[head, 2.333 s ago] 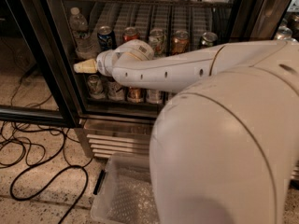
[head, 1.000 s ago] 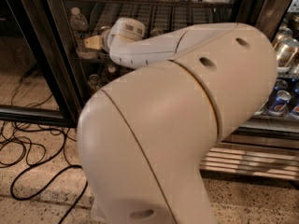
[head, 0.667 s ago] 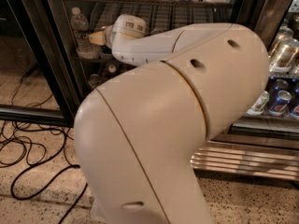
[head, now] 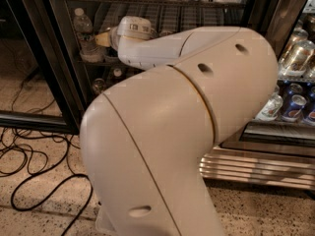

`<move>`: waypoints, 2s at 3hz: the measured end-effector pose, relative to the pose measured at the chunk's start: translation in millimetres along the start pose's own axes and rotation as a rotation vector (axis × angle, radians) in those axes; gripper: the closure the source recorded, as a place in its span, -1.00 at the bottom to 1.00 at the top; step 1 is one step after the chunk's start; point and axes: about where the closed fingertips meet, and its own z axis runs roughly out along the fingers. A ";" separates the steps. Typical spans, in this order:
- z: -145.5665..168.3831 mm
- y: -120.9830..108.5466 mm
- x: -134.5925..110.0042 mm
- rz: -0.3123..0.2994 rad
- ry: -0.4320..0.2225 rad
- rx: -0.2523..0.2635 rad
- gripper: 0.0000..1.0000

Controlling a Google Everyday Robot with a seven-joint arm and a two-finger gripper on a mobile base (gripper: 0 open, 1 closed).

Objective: Pick pepsi can from middle shelf of fridge

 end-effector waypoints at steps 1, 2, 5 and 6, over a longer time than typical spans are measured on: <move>1.4 8.1 9.9 -0.014 0.010 -0.024 -0.44; 1.7 8.4 9.8 -0.047 0.010 -0.024 0.02; -4.1 13.8 0.8 -0.050 -0.010 -0.058 1.00; -18.3 29.9 -7.7 0.000 -0.027 -0.120 1.00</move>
Offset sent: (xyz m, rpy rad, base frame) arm -0.0041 0.0059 -0.0081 -0.0069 0.0064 0.0234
